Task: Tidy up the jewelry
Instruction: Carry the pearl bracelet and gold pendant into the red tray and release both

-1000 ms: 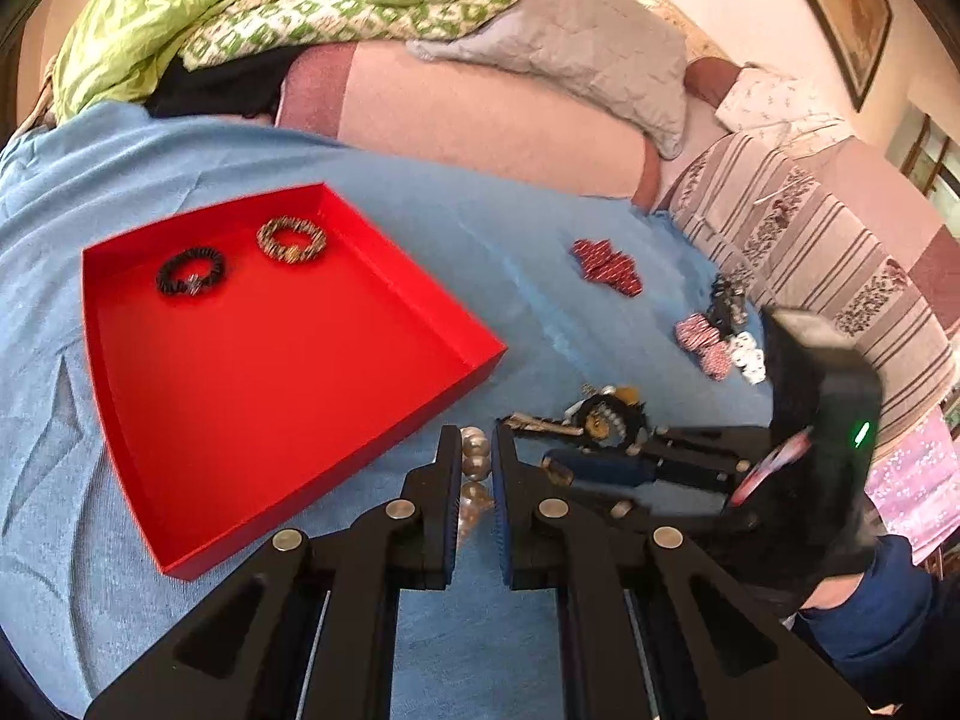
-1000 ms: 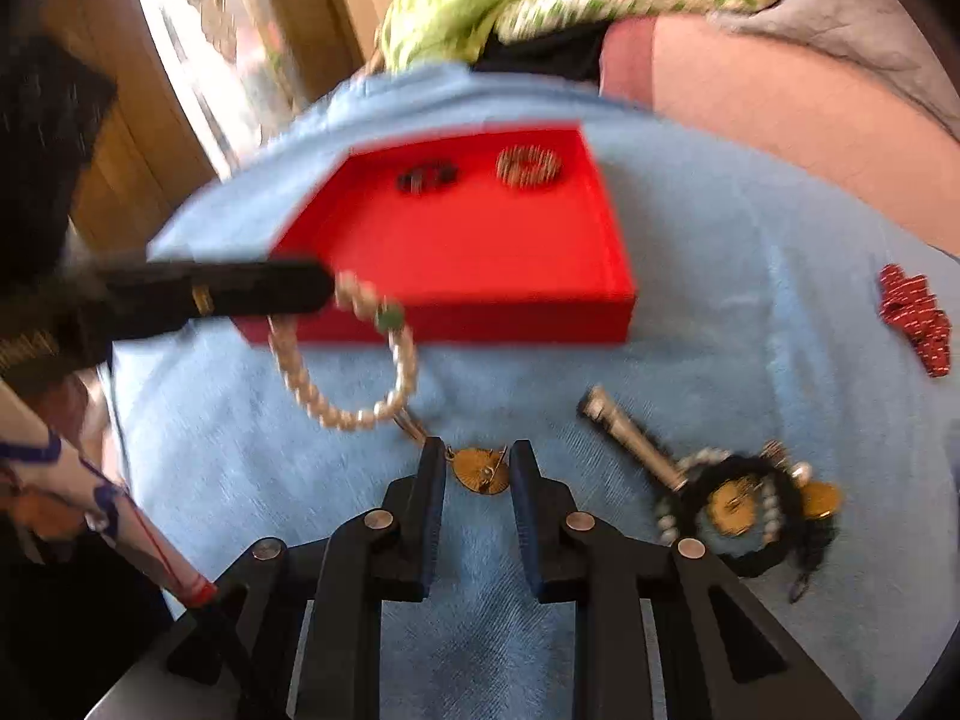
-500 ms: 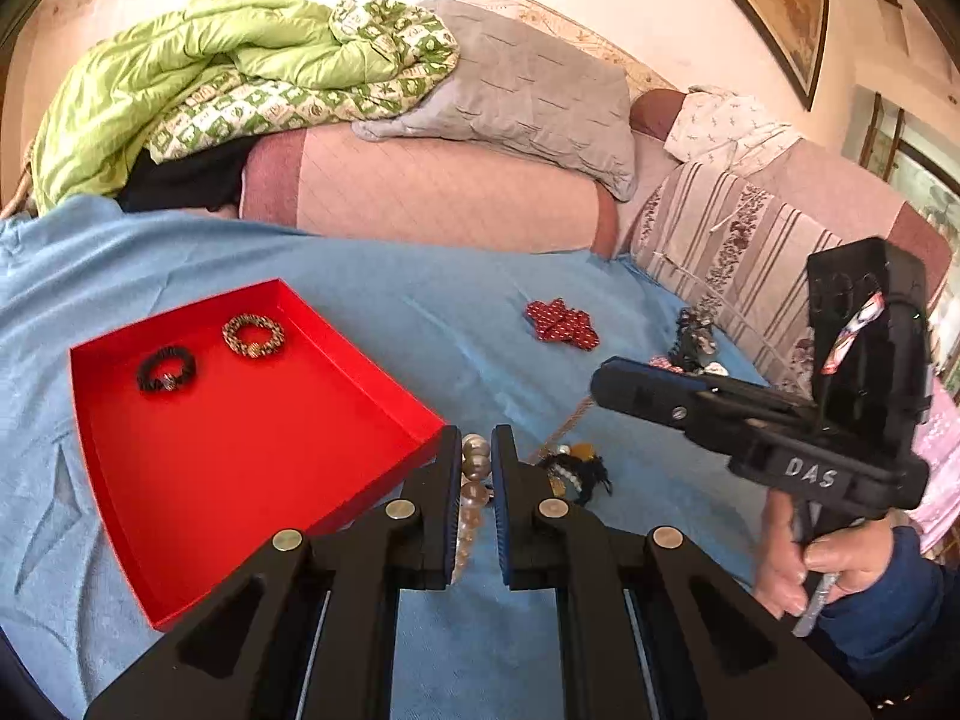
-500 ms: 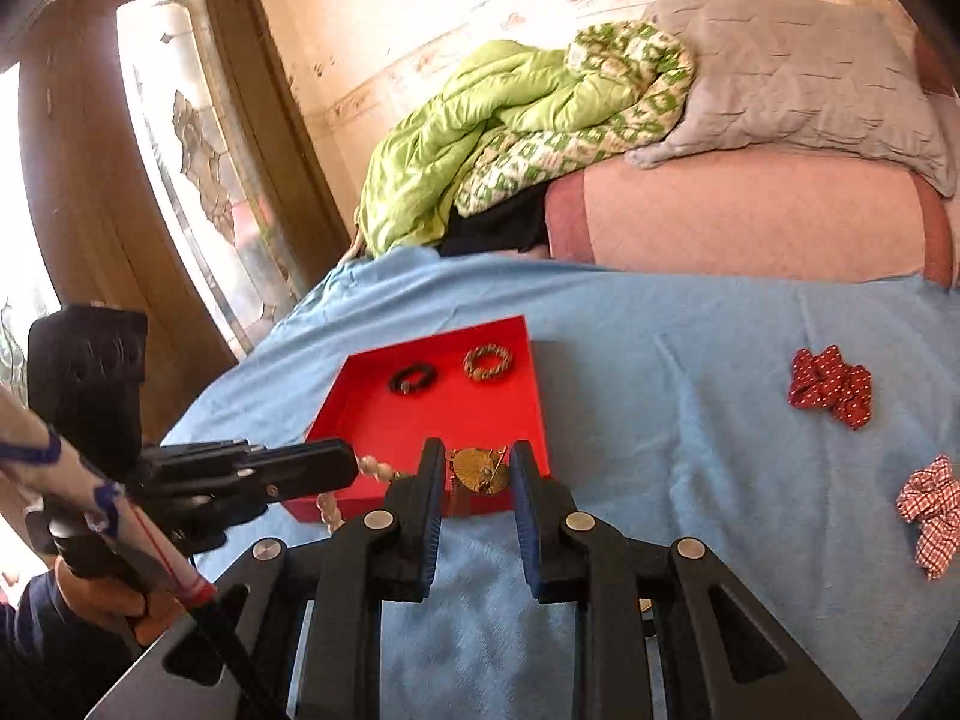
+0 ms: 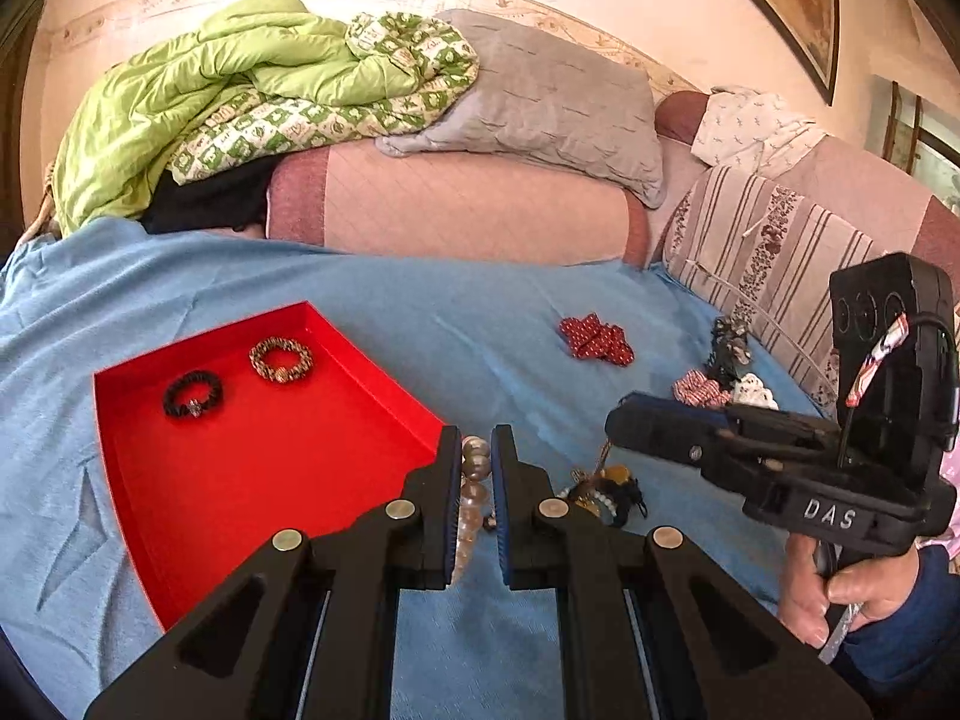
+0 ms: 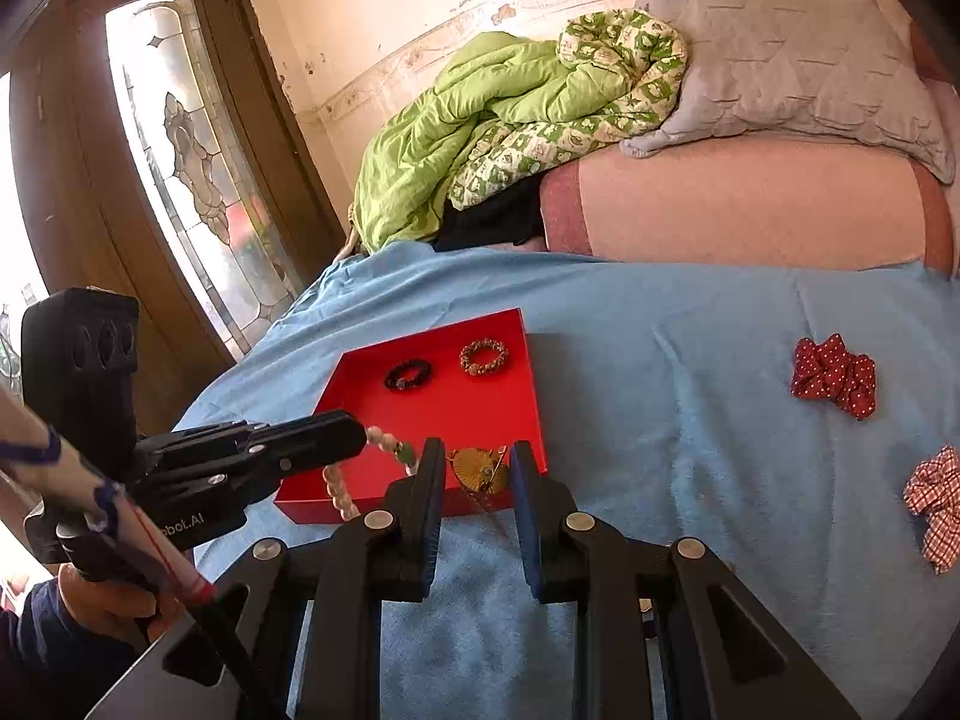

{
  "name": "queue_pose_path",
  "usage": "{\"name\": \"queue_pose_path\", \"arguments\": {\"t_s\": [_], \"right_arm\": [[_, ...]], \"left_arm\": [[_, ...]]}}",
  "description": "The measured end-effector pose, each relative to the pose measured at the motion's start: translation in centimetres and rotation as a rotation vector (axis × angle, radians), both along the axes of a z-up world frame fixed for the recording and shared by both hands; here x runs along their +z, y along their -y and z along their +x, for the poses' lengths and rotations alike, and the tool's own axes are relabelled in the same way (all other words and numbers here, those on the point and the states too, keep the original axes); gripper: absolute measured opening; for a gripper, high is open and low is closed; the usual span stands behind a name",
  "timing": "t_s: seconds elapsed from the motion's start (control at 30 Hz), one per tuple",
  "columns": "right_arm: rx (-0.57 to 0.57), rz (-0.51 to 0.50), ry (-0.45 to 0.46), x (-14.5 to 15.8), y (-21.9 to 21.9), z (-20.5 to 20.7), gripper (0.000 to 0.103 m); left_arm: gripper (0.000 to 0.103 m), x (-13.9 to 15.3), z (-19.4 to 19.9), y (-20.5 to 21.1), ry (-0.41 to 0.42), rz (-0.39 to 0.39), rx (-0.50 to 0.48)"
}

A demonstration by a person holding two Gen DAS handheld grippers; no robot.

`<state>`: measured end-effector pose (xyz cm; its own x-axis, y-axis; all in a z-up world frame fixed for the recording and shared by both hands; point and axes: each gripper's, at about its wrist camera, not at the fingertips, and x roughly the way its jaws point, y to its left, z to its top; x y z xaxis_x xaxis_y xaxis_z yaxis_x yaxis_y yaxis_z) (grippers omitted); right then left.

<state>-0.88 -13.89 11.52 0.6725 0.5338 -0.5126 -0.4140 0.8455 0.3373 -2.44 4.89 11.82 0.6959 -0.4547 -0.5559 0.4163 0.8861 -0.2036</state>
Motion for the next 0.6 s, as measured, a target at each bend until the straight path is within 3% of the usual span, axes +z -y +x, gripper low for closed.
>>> {"name": "queue_pose_path", "arguments": {"t_s": [0.37,0.6], "right_arm": [[-0.026,0.054,-0.039,-0.1,-1.1,2.1,0.023],[-0.041,0.062,-0.050,0.5,-3.6,4.8,0.023]], "left_arm": [[0.009,1.1,3.9,-2.0,0.028,0.000,0.105],[0.009,-0.5,7.6,-4.7,0.005,0.037,0.225]]}}
